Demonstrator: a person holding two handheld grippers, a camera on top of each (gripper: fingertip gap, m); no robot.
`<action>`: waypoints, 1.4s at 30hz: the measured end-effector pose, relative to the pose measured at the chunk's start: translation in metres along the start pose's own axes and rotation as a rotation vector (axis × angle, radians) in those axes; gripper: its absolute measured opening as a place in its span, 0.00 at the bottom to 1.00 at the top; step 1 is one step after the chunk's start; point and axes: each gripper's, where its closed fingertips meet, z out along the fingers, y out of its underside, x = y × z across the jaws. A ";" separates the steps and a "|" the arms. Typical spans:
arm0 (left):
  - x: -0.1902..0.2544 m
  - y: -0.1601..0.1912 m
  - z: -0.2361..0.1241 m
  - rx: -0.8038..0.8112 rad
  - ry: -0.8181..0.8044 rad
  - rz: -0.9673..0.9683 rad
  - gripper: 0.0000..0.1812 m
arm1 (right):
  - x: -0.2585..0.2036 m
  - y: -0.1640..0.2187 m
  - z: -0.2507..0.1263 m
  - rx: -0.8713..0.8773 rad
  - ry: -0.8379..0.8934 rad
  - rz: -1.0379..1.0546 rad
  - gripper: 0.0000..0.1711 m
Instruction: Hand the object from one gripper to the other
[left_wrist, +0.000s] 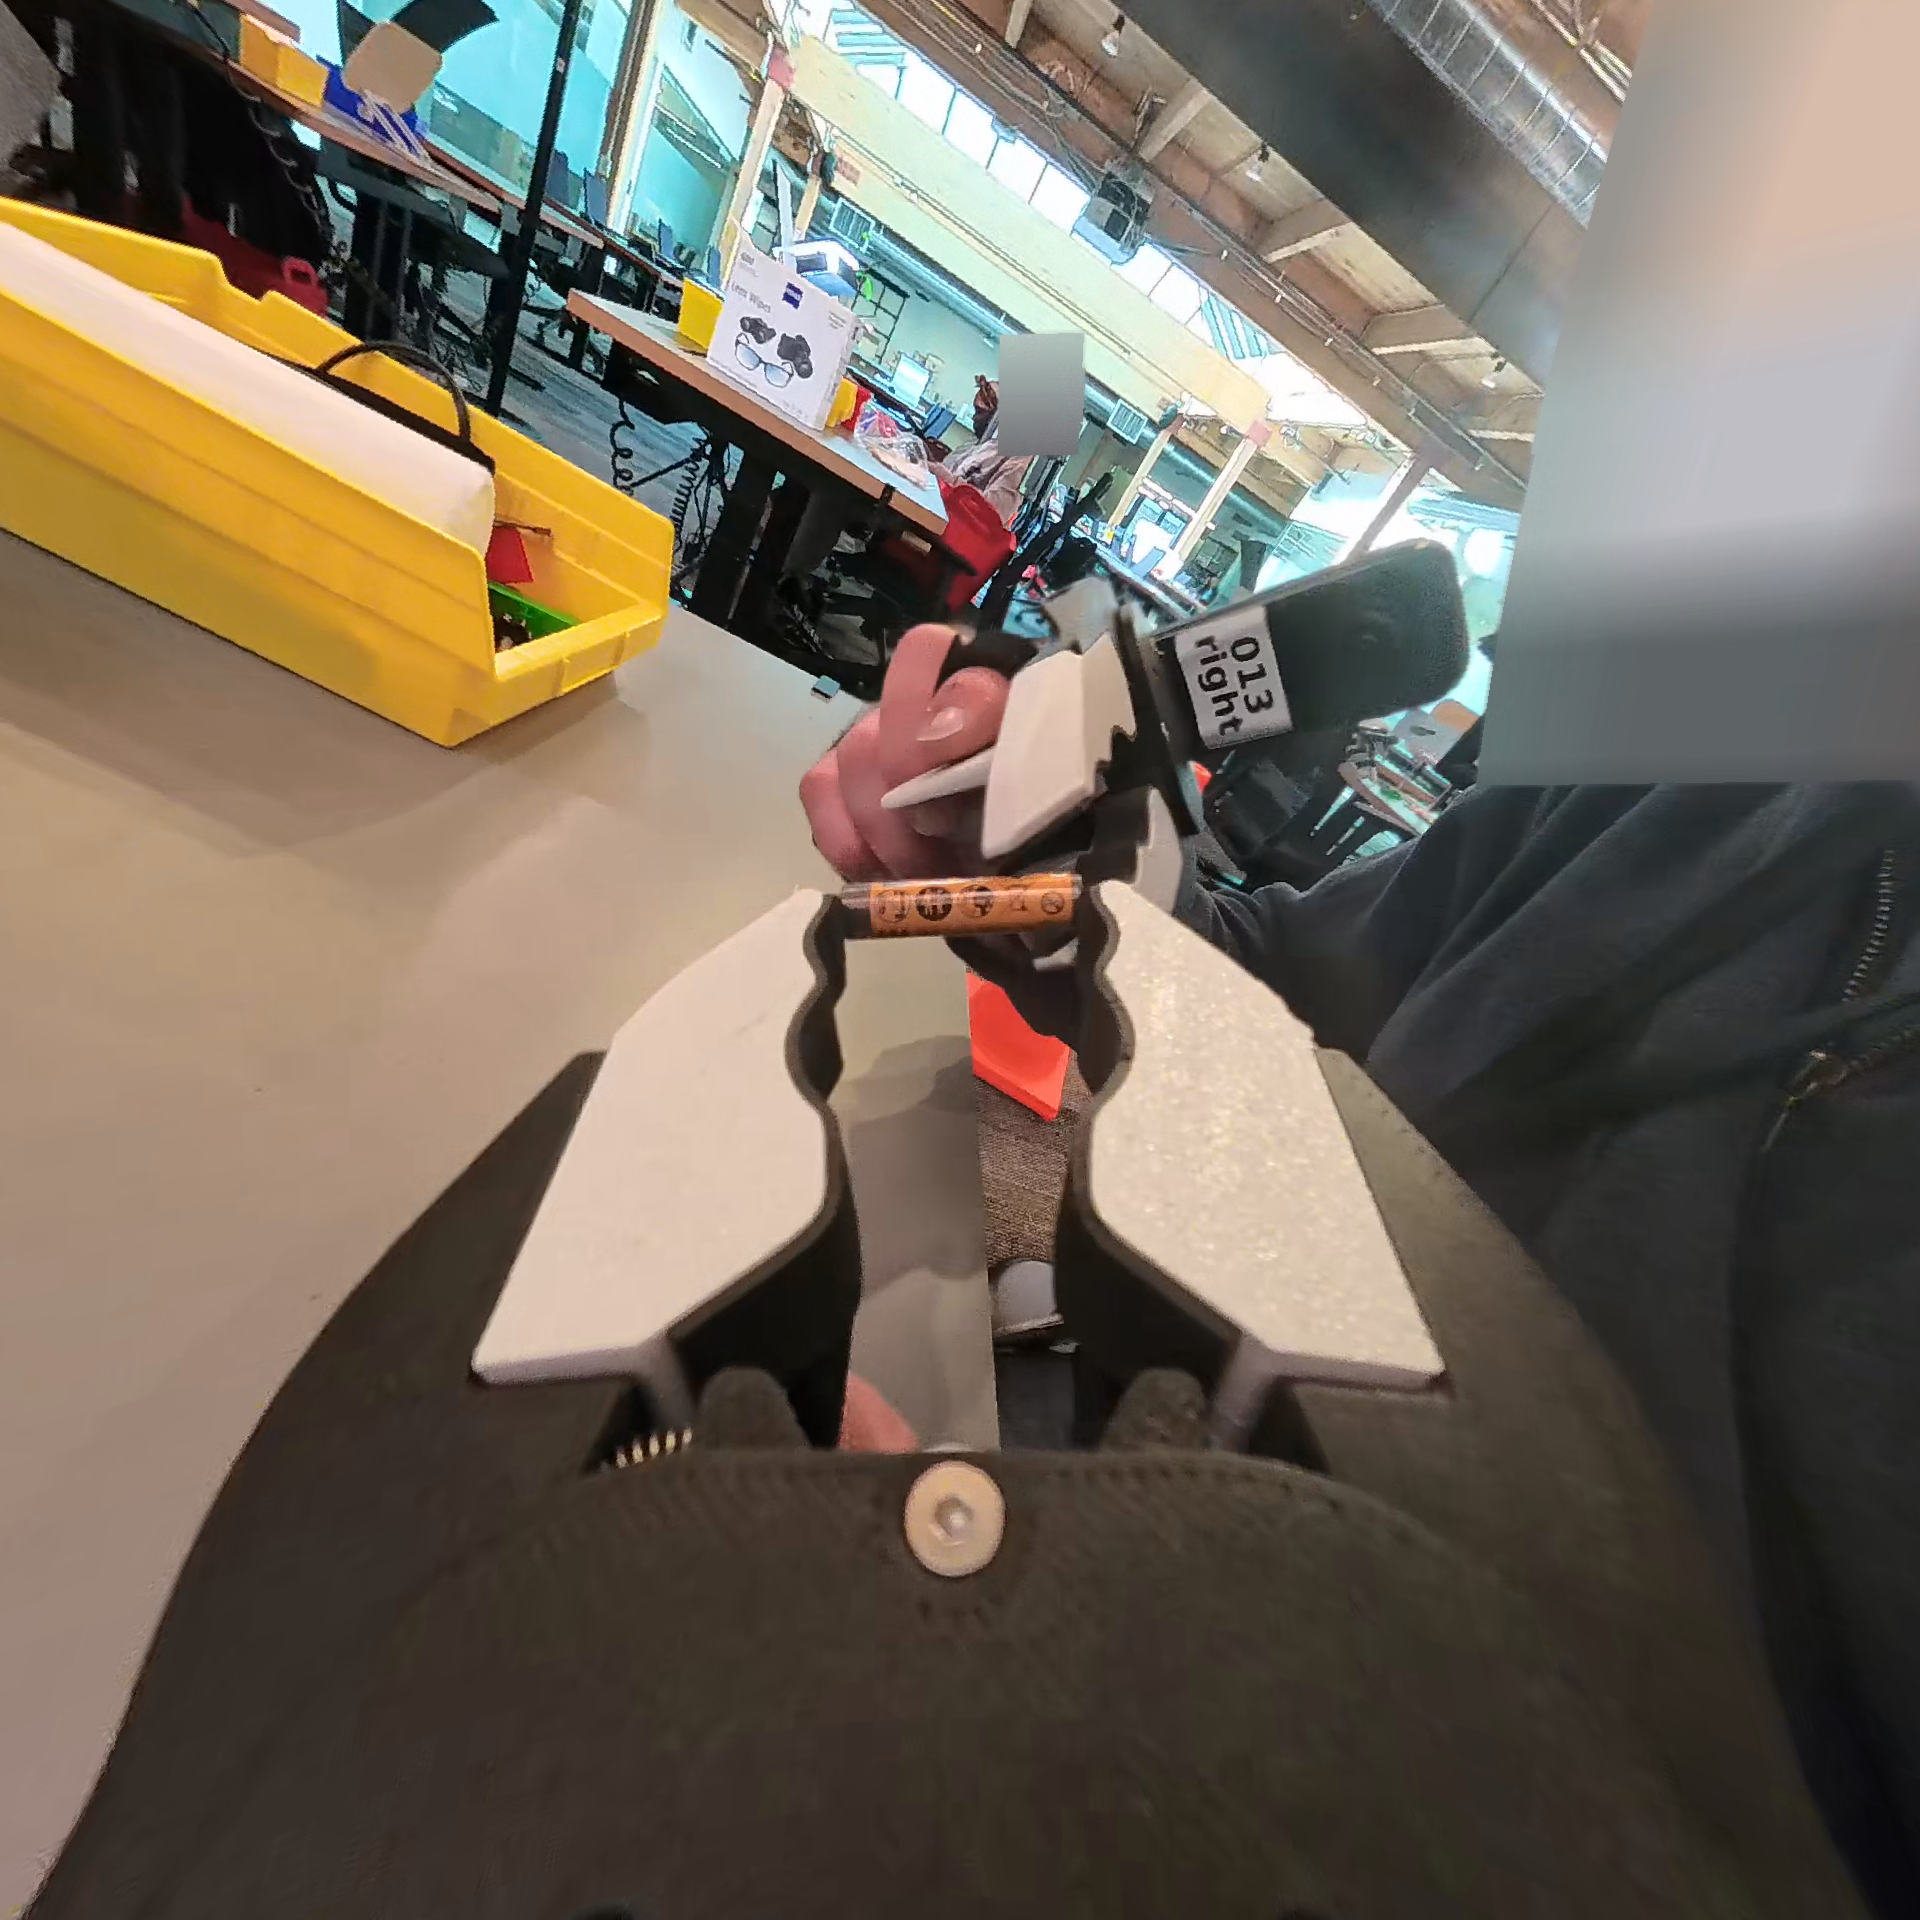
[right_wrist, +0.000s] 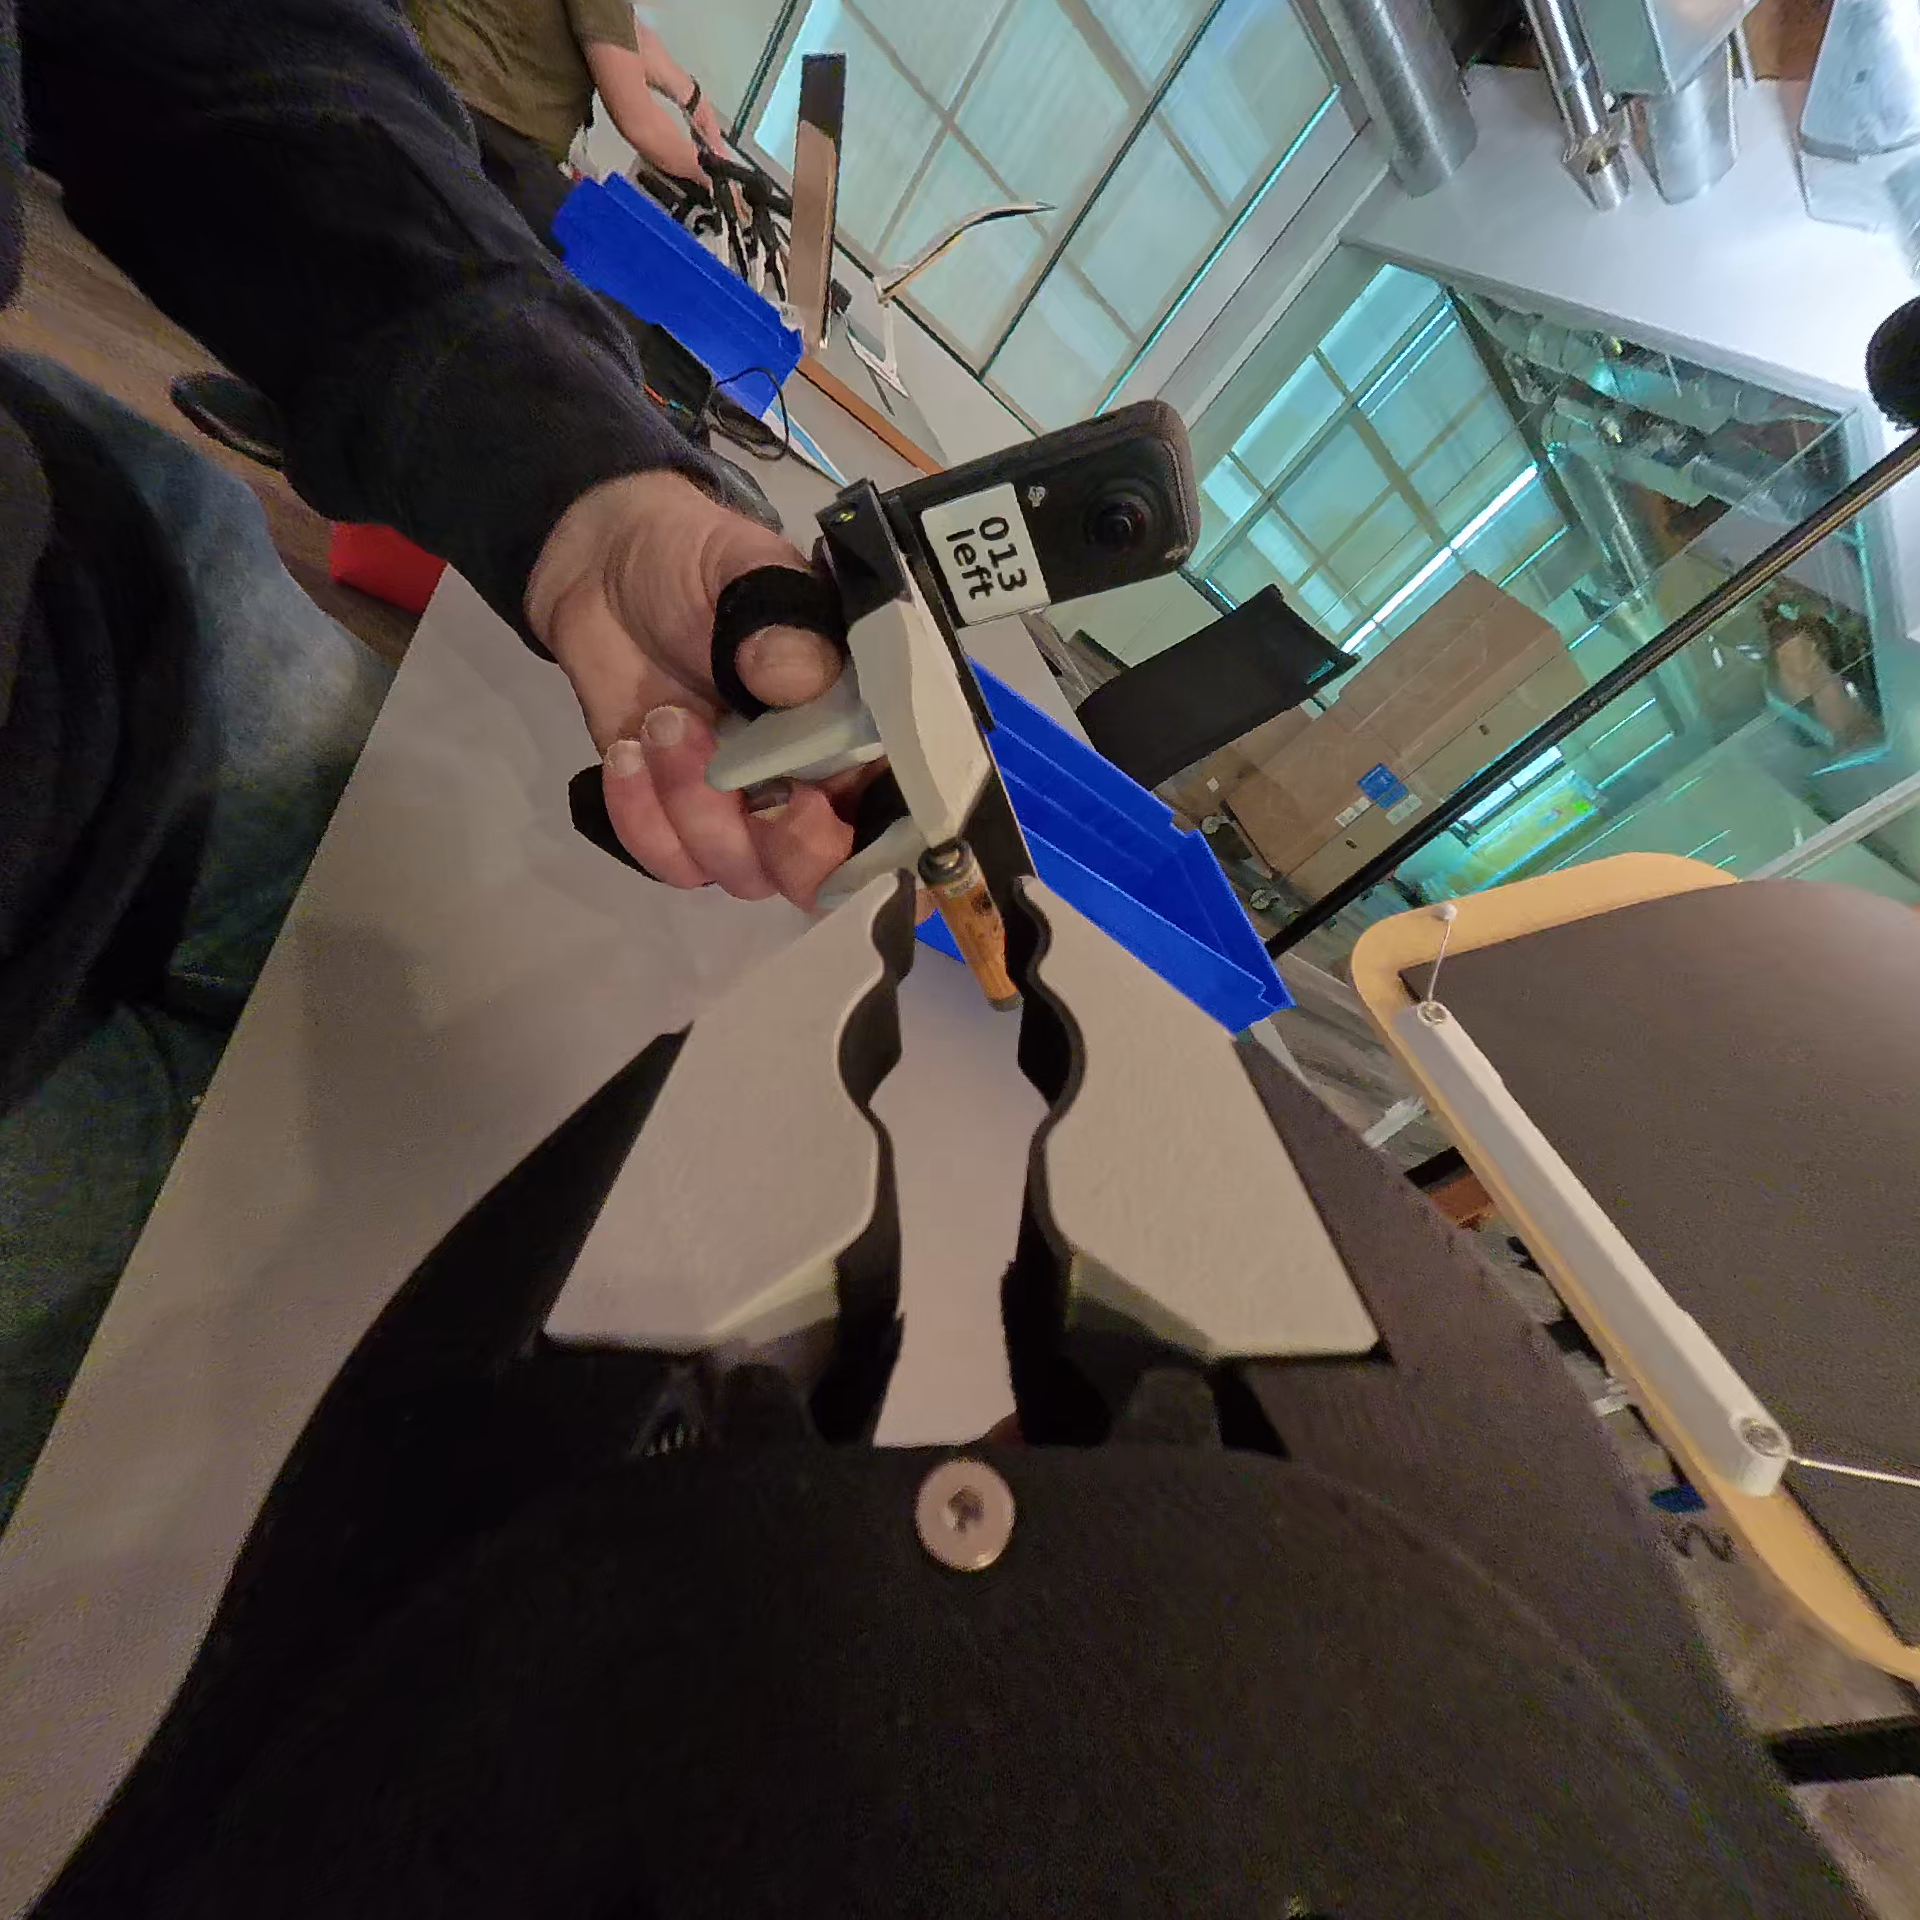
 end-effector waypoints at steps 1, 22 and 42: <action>0.000 0.001 0.000 0.000 -0.001 -0.004 0.23 | -0.001 0.000 0.000 -0.005 0.001 -0.017 0.06; 0.003 -0.004 -0.001 -0.052 -0.058 0.284 0.26 | 0.019 -0.008 -0.009 0.165 -0.087 0.464 0.04; -0.020 0.002 0.018 -0.439 -0.444 1.487 0.34 | 0.013 0.013 -0.003 0.177 -0.374 1.093 0.04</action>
